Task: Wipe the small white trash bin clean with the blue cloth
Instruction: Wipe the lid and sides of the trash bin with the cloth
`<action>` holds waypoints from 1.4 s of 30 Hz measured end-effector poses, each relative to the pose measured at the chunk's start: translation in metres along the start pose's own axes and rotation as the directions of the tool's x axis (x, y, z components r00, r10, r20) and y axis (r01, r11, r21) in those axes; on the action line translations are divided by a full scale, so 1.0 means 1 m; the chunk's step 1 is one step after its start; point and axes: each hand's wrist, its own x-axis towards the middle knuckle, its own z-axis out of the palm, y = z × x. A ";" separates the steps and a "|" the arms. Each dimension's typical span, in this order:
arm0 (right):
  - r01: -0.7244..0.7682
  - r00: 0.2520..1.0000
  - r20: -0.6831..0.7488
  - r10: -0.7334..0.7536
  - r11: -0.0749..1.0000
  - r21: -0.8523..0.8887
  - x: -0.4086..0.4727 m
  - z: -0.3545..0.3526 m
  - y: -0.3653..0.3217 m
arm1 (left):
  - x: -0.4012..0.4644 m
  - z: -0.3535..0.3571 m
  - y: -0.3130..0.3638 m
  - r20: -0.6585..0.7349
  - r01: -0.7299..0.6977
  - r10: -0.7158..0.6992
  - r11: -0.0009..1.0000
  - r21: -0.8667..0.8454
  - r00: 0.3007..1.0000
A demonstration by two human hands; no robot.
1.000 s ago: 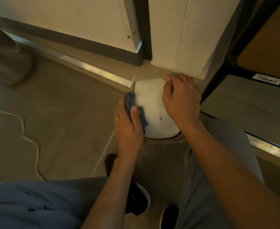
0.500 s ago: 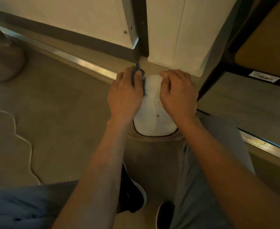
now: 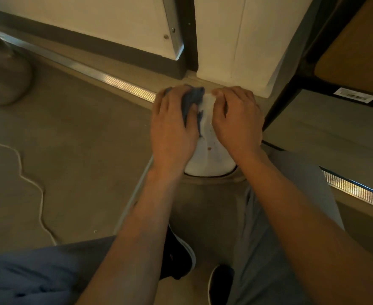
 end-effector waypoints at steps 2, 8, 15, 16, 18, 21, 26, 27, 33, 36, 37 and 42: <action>0.003 1.000 0.010 -0.003 1.000 -0.006 0.000 -0.001 0.000 | -0.034 0.009 0.006 -0.032 -0.067 0.069 0.995 0.067 0.997; 0.013 1.000 0.014 -0.013 1.000 0.004 0.000 0.000 0.002 | -0.100 0.002 -0.032 0.012 -0.246 0.246 0.966 0.076 0.969; 0.012 1.000 0.011 -0.013 0.999 0.037 0.000 0.001 0.001 | -0.054 0.010 -0.008 -0.138 -0.062 0.069 0.997 0.056 0.988; 0.010 1.000 0.008 -0.010 0.999 0.033 0.000 0.001 0.002 | -0.069 0.013 -0.009 -0.110 -0.093 0.101 0.993 0.070 0.989; 0.011 1.000 -0.001 -0.011 1.000 0.026 0.000 0.002 0.002 | -0.100 0.013 -0.018 -0.051 -0.173 0.179 0.980 0.103 0.983; 0.017 1.000 0.002 -0.017 1.000 0.013 -0.001 0.003 0.003 | -0.104 0.005 -0.032 -0.066 -0.220 0.230 0.966 0.135 0.971; 0.013 1.000 0.011 -0.014 1.000 0.021 0.000 0.002 0.002 | -0.054 0.006 -0.020 -0.244 -0.119 0.149 0.984 0.135 0.958; 0.011 1.000 0.005 -0.011 1.000 0.024 0.000 0.002 0.002 | -0.058 0.009 -0.017 -0.227 -0.119 0.146 0.984 0.129 0.963; 0.020 1.000 -0.007 -0.020 1.000 0.014 0.000 0.001 0.002 | -0.095 0.006 -0.029 -0.114 -0.169 0.181 0.980 0.105 0.977; 0.015 1.000 0.022 -0.015 0.999 0.031 -0.001 0.001 0.003 | -0.050 -0.005 -0.017 -0.116 -0.028 0.034 0.998 0.057 0.993; 0.014 1.000 0.027 -0.015 0.999 0.034 -0.001 0.001 0.003 | -0.030 -0.006 -0.011 -0.094 0.020 -0.015 0.999 0.043 0.995; 0.008 1.000 0.004 -0.008 0.999 0.039 0.000 0.001 0.001 | 0.018 0.000 0.006 -0.015 0.058 -0.058 0.998 -0.035 0.998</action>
